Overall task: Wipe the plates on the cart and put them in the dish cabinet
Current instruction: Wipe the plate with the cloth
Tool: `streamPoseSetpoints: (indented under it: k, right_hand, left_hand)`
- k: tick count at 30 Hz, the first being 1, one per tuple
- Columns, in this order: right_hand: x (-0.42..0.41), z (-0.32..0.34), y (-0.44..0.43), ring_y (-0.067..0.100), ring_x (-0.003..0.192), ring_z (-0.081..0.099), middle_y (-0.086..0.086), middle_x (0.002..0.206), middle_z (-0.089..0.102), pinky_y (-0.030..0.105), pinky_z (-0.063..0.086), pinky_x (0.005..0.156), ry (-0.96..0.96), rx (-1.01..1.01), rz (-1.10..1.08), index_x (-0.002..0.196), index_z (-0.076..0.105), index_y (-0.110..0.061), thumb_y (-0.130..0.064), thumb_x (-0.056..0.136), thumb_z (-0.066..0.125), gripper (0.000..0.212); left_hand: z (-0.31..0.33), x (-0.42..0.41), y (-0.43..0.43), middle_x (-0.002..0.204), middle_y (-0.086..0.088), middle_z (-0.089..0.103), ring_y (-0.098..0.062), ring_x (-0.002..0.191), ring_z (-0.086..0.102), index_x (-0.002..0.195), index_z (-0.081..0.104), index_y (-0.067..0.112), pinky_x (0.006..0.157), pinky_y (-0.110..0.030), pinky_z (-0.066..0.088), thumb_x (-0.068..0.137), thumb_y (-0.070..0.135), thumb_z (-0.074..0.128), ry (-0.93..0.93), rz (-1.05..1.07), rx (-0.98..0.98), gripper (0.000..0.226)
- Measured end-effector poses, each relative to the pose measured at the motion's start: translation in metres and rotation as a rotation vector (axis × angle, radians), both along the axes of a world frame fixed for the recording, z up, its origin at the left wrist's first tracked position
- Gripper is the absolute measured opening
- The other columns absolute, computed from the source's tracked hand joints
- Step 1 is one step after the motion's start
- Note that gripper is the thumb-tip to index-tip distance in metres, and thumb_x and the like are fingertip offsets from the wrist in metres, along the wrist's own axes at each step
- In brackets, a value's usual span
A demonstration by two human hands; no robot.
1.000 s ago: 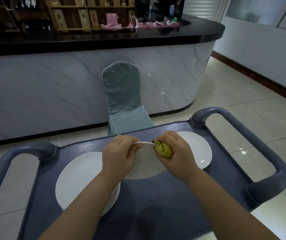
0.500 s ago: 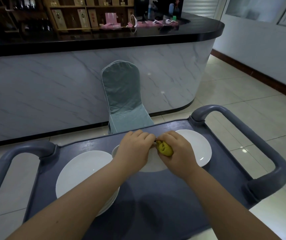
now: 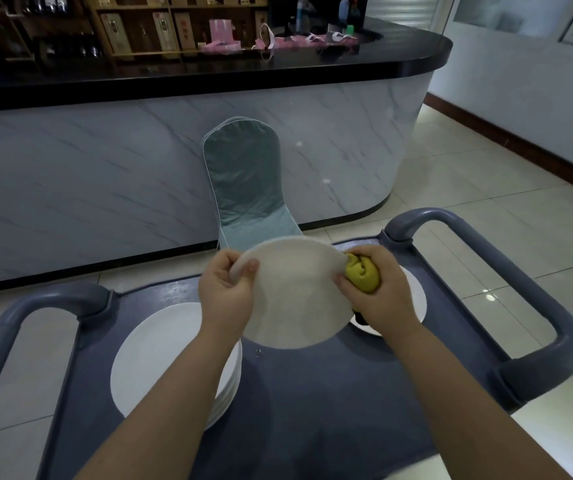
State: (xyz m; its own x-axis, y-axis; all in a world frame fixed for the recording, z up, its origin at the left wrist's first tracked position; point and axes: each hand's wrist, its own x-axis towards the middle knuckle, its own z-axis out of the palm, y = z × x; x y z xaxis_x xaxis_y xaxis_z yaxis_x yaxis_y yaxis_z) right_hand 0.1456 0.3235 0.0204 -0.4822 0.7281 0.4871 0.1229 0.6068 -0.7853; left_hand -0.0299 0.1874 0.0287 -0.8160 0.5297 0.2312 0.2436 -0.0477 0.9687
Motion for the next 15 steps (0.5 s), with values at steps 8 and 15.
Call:
streamPoseSetpoints:
  k: [8,15]
  right_hand:
    - [0.0,-0.021,0.004,0.002,0.092,0.057,-0.011,0.101,0.062,0.022,0.048,0.08,-0.135,-0.052,0.012,0.105,0.063,-0.024,-0.02,0.076,0.082,0.035]
    - [-0.015,-0.012,-0.004,0.002,0.094,0.056,-0.014,0.099,0.06,0.011,0.044,0.078,0.019,-0.101,-0.109,0.102,0.059,-0.027,-0.021,0.075,0.083,0.037]
  left_hand:
    - [-0.012,-0.006,-0.002,0.061,0.013,0.059,-0.001,0.059,0.051,0.072,0.06,0.018,0.059,-0.021,0.039,0.089,0.01,0.067,-0.065,0.073,-0.045,0.02]
    - [0.007,-0.011,0.002,0.061,0.015,0.056,-0.001,0.059,0.048,0.072,0.056,0.017,0.055,-0.015,0.039,0.089,0.009,0.066,-0.04,0.096,0.053,0.021]
